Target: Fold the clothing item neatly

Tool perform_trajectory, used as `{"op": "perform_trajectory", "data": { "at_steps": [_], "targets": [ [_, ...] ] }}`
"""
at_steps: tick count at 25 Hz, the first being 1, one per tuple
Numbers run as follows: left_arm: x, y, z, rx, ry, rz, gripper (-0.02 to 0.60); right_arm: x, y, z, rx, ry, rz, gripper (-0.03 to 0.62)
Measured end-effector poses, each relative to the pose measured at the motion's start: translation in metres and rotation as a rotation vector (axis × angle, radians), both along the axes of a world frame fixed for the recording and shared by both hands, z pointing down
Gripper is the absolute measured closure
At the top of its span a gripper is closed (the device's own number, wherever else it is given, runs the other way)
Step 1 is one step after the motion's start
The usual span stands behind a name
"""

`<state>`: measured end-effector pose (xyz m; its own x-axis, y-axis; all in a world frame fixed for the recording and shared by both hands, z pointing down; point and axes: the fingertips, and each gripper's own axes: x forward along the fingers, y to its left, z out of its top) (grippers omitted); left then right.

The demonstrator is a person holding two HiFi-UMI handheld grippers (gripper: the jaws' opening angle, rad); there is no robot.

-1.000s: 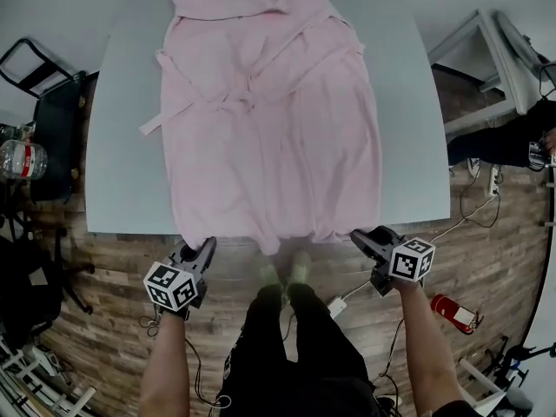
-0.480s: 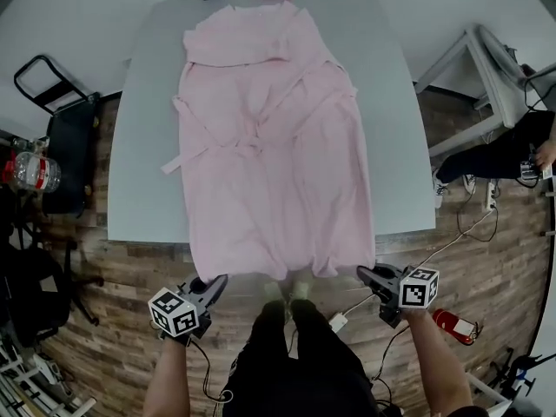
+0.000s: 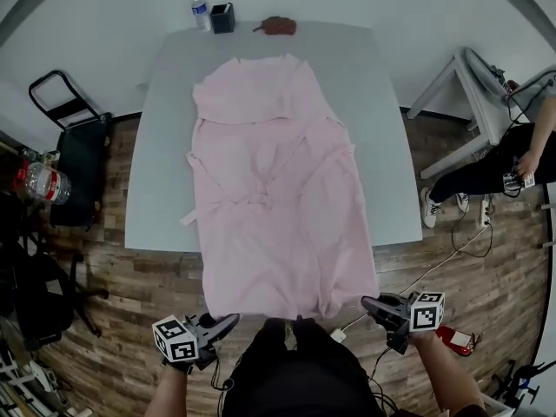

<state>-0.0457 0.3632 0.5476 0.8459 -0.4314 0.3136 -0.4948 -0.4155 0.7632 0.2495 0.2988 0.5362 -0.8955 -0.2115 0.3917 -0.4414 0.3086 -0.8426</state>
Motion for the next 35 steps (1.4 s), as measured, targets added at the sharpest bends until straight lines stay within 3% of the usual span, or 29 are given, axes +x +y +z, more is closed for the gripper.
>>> {"op": "perform_trajectory", "data": {
  "at_steps": [4, 11, 18, 24, 28, 33, 34, 35],
  "targets": [
    [-0.015, -0.019, -0.035, 0.059, 0.041, -0.007, 0.565, -0.005, -0.03, -0.041, 0.065, -0.044, 0.053, 0.571],
    [-0.046, -0.1, -0.078, 0.218, 0.055, -0.031, 0.565, -0.028, -0.112, -0.1, 0.22, -0.123, 0.157, 0.571],
    [-0.073, -0.202, -0.092, 0.24, 0.045, -0.114, 0.565, -0.052, -0.204, -0.12, 0.292, -0.104, 0.186, 0.571],
    [-0.094, -0.29, -0.073, 0.16, 0.054, -0.192, 0.565, -0.068, -0.298, -0.107, 0.311, -0.081, 0.17, 0.571],
    [-0.106, -0.346, -0.031, 0.033, 0.041, -0.258, 0.565, -0.083, -0.358, -0.062, 0.203, -0.062, 0.172, 0.571],
    [-0.122, -0.393, 0.029, -0.119, 0.013, -0.302, 0.563, -0.09, -0.408, 0.011, -0.027, -0.002, 0.23, 0.571],
    [-0.124, -0.4, 0.037, -0.135, 0.008, -0.301, 0.554, -0.092, -0.417, 0.021, -0.052, -0.01, 0.239, 0.571],
    [-0.126, -0.405, 0.043, -0.142, -0.003, -0.304, 0.499, -0.093, -0.425, 0.03, -0.064, -0.019, 0.243, 0.569]
  ]
}}
